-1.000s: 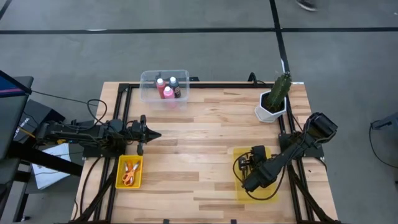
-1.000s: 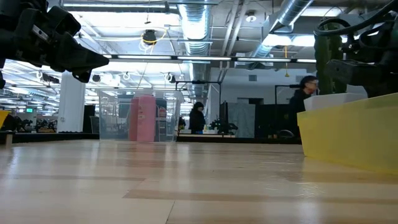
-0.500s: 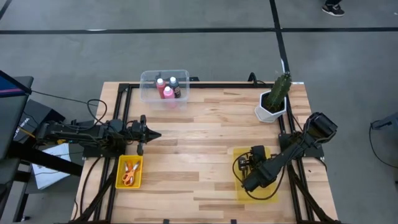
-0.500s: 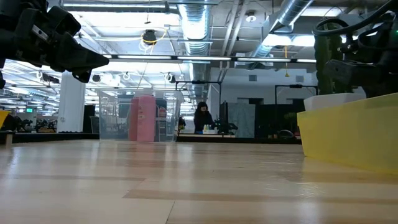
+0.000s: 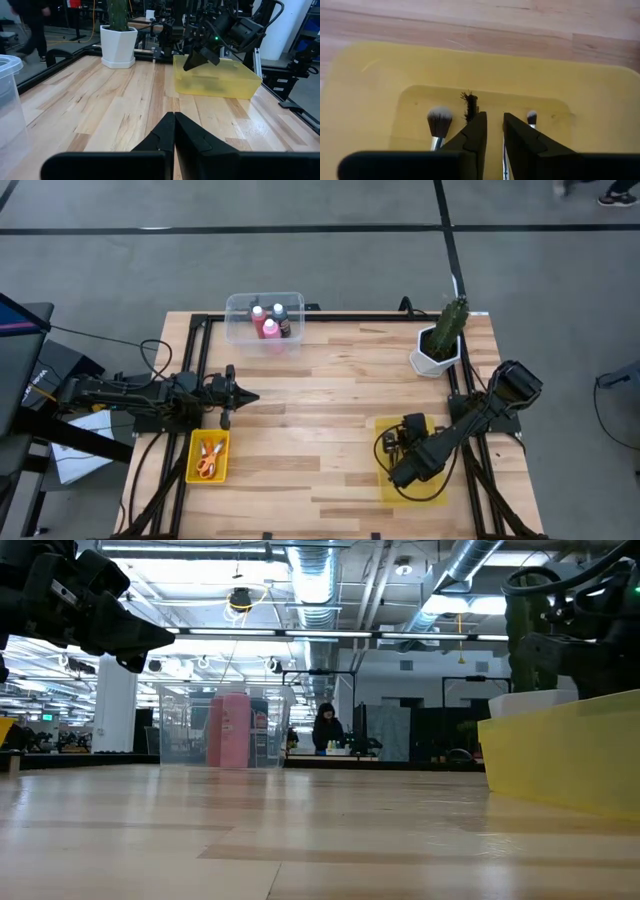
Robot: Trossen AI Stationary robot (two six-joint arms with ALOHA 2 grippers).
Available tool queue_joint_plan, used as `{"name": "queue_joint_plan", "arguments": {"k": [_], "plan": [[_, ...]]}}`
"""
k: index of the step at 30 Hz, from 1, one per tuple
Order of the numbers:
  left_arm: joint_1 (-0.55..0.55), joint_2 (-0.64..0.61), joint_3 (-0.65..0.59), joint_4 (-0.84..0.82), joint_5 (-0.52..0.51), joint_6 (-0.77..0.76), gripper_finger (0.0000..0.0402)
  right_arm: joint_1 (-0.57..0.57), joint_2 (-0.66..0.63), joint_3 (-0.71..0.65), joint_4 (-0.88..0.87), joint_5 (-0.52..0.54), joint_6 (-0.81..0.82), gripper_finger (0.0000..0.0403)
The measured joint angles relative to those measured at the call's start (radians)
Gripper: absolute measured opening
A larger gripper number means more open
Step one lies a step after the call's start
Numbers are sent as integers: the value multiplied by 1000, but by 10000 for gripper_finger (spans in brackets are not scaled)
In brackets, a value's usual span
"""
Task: Pick & Place Paint Supplies
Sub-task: Return to Home Position
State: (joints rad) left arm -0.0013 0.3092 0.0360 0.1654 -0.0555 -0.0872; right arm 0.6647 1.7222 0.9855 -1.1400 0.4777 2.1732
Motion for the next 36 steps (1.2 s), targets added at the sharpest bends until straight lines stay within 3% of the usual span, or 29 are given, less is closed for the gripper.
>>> {"name": "queue_joint_plan", "arguments": {"k": [7, 13, 20, 23, 26, 28, 31, 36], "plan": [[0, 0, 0, 0, 0, 0, 1, 8, -11, 0, -8, 35, -4, 61], [0, 0, 0, 0, -1, 0, 1, 26, -59, 21, -6, 174, -117, 61], [0, 0, 0, 0, -5, 0, 1, 24, -156, 21, 99, 408, -479, 48], [0, 0, 0, 0, -5, 0, 1, 2, -203, -4, 157, 440, -666, 21], [0, 0, 0, 0, -5, 0, 1, -45, -261, -37, 318, 439, -958, 5], [0, 0, 0, 0, -5, 0, 1, -84, -307, -83, 513, 390, -1197, 3], [0, 0, 0, 0, -5, 0, 1, -152, -353, -165, 875, 222, -1550, 2], [0, 0, 0, 9, -4, 0, 1, -268, -302, -228, 1232, -88, -1865, 1]]}}
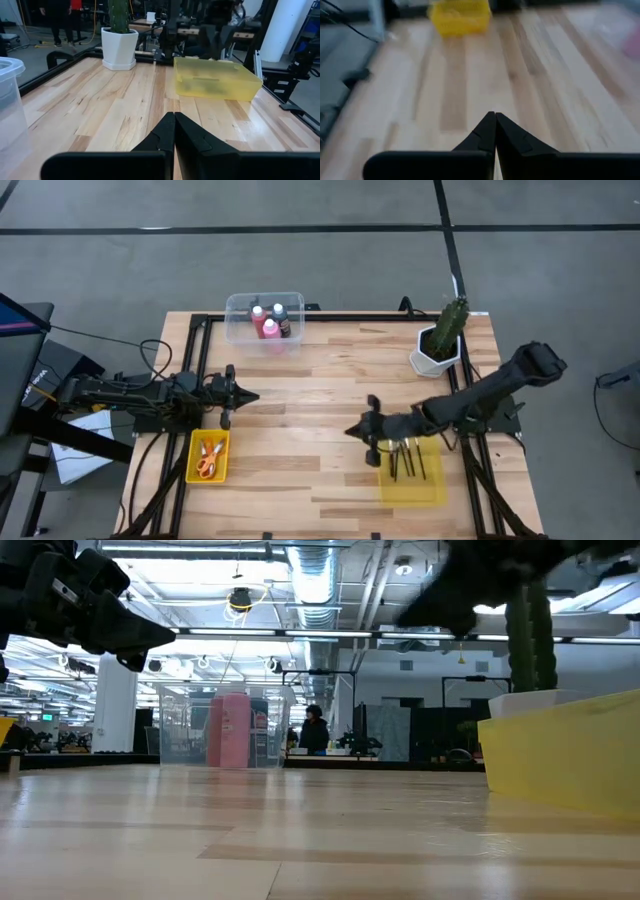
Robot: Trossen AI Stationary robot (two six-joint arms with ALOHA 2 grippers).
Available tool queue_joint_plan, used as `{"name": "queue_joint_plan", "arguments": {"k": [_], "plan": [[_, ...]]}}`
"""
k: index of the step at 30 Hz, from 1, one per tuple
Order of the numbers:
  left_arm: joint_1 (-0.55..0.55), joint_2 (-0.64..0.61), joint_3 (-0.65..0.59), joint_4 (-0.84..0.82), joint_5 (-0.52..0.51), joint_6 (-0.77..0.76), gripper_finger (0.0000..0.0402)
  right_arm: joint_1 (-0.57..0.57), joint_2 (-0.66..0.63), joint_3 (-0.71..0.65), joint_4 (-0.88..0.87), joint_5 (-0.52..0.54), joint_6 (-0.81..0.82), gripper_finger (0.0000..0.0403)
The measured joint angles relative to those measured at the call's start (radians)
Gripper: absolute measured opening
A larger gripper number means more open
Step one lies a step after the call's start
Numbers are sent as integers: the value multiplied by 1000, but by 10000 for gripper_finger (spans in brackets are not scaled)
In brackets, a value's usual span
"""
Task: Pick & Place Paint Supplies
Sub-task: Return to Home Position
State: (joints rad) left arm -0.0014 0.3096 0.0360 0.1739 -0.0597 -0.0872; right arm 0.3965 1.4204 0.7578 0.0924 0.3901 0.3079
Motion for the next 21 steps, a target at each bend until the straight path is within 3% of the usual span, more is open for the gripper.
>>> {"name": "queue_joint_plan", "arguments": {"k": [4, 9, 15, 21], "plan": [[0, 0, 0, 11, 0, 0, 1, -85, 49, 6, 155, -149, -135, 1], [0, 0, 0, 18, 0, 0, 1, -209, 74, 8, 210, -279, -230, 1], [0, 0, 0, 24, 1, 0, 1, -335, 40, 6, 209, -323, -351, 0], [0, 0, 0, 29, 4, 0, 1, -384, -41, 3, 211, -345, -413, 0]]}}
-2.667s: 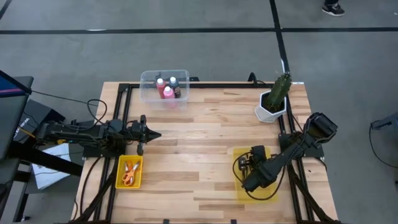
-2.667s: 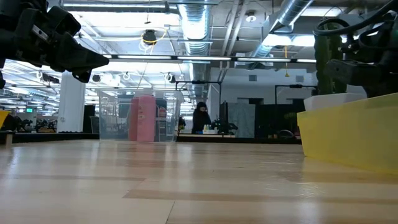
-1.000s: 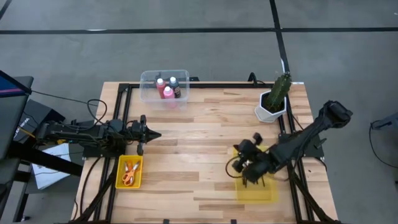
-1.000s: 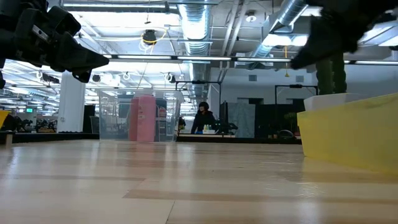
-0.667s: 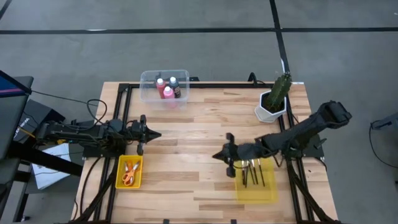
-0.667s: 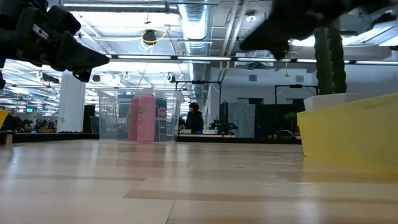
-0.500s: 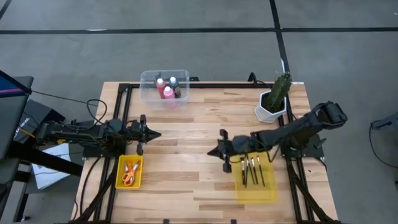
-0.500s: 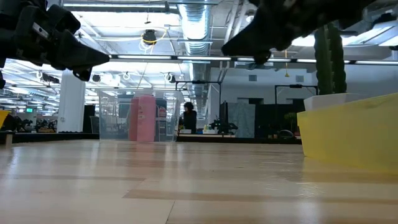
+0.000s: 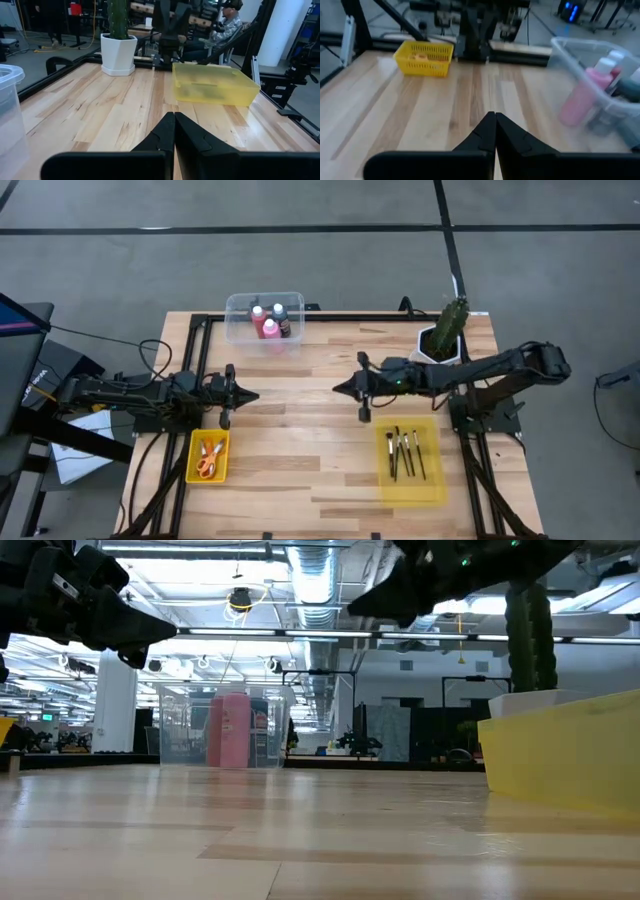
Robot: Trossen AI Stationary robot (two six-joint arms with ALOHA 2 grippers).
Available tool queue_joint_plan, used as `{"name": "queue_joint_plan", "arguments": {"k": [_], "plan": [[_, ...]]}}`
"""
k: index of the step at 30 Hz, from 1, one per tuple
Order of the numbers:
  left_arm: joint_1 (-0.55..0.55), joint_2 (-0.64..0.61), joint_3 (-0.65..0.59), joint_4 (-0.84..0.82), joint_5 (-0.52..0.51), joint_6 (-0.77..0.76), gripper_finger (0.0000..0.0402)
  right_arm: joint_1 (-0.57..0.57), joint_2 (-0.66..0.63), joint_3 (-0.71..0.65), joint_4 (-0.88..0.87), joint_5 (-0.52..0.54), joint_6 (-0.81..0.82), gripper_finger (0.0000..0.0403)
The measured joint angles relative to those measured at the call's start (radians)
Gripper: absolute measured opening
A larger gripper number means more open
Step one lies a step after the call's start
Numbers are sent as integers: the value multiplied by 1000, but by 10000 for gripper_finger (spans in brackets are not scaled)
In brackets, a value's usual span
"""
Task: Pick & Place Paint Supplies
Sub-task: Return to Home Position
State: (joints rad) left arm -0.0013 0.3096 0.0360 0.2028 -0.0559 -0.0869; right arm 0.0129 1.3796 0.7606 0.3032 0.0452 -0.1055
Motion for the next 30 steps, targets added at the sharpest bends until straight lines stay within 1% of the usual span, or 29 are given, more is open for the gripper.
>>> {"name": "queue_joint_plan", "arguments": {"k": [3, 7, 9, 14, 20, 25, 30], "plan": [[0, 0, 0, 0, 0, 0, 1, 0, -57, -35, 29, 0, -1, 0], [0, 0, 0, 0, 0, 0, 1, 17, -157, -170, 141, 0, 1, 0], [0, 0, 0, 0, -1, 0, 1, 28, -218, -242, 164, 1, 18, 0], [0, 0, 0, 0, -1, 0, 1, 53, -381, -396, 174, 6, 21, 0], [0, 0, 0, 0, -5, 0, 1, 50, -608, -560, 174, 7, -5, 0], [0, 0, 0, 0, -5, 0, 1, 51, -763, -656, 165, 7, -35, 0], [0, 0, 0, 0, -4, 0, 1, 50, -862, -716, 113, 6, -27, 0]]}}
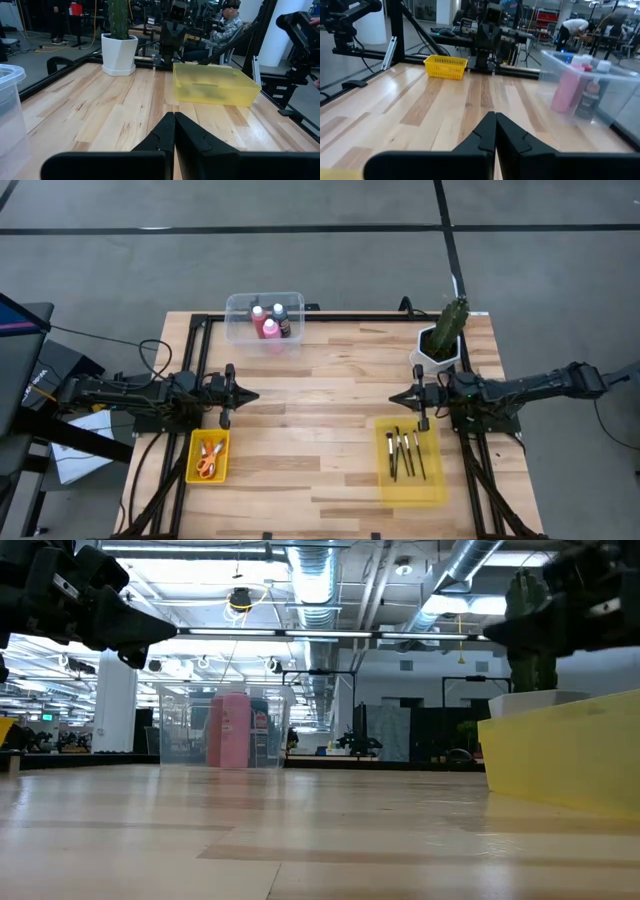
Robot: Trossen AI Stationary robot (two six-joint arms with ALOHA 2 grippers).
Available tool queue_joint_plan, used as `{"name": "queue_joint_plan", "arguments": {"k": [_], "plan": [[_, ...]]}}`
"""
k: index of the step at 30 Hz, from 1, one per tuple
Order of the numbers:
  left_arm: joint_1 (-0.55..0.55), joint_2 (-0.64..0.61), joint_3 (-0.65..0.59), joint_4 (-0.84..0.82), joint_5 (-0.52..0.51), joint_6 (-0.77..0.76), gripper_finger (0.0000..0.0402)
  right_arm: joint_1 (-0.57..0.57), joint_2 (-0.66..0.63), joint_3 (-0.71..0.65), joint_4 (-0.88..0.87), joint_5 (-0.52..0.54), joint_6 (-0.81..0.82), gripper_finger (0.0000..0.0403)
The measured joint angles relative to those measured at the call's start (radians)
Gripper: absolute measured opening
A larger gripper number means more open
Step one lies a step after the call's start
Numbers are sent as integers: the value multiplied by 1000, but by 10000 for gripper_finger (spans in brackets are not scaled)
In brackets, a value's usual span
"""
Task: Pick & Place Paint Supplies
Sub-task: Return to Home Position
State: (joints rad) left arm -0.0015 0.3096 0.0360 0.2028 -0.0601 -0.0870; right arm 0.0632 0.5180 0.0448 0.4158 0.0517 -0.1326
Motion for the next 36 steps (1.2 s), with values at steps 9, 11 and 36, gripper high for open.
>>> {"name": "queue_joint_plan", "arguments": {"k": [9, 11, 36], "plan": [[0, 0, 0, 0, 0, 0, 1, 16, -196, -37, -249, -3, 43, 0], [0, 0, 0, 0, 1, 0, 1, 14, -259, -37, -324, -3, 44, 0], [0, 0, 0, 0, 3, 0, 1, -8, -453, -38, -399, -18, 47, 12]]}}
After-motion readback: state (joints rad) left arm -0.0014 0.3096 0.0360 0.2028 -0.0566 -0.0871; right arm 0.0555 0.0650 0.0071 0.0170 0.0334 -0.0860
